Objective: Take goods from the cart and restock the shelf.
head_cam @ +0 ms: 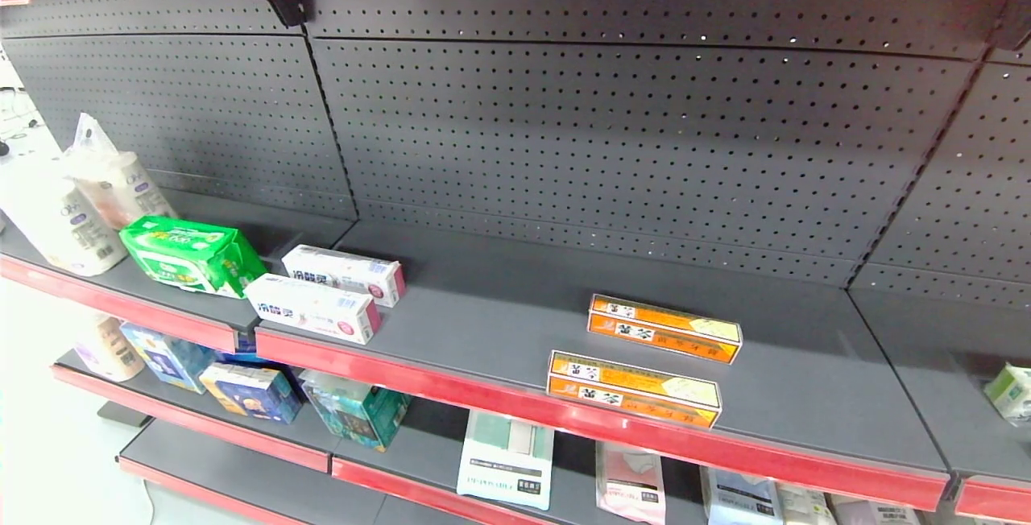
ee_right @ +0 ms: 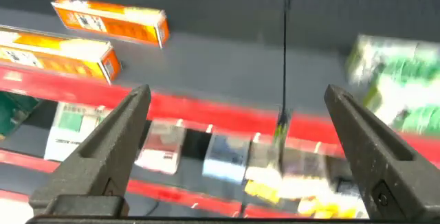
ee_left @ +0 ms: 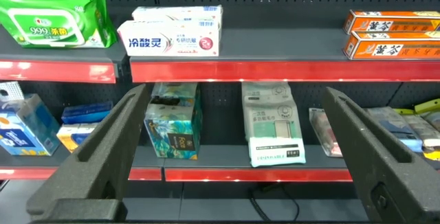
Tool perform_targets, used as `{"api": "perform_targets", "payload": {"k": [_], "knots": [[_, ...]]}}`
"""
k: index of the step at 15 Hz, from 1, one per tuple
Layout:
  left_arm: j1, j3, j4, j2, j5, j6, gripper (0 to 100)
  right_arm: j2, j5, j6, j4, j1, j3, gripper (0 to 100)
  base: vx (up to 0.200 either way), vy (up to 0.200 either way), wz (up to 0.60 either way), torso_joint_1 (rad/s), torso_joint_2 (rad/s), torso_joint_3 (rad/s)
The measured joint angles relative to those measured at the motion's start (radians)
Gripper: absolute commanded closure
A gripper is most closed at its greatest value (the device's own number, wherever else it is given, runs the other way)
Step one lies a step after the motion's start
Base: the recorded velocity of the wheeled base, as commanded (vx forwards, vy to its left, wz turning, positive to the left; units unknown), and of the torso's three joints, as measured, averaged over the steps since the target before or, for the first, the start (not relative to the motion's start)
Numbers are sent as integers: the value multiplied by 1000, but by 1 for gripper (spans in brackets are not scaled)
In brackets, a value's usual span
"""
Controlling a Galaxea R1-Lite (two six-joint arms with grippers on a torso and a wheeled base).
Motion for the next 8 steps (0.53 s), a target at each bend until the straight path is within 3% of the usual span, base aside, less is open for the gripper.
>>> {"api": "perform_targets", "payload": {"k": [4,8], "knots": [[0,0,0,0,0,0,0,-65,-48,91,61,-1,10,0,0,0,0,0,0,0],[0,0,0,0,0,0,0,-79,-47,91,61,-1,9,0,0,0,0,0,0,0]]}}
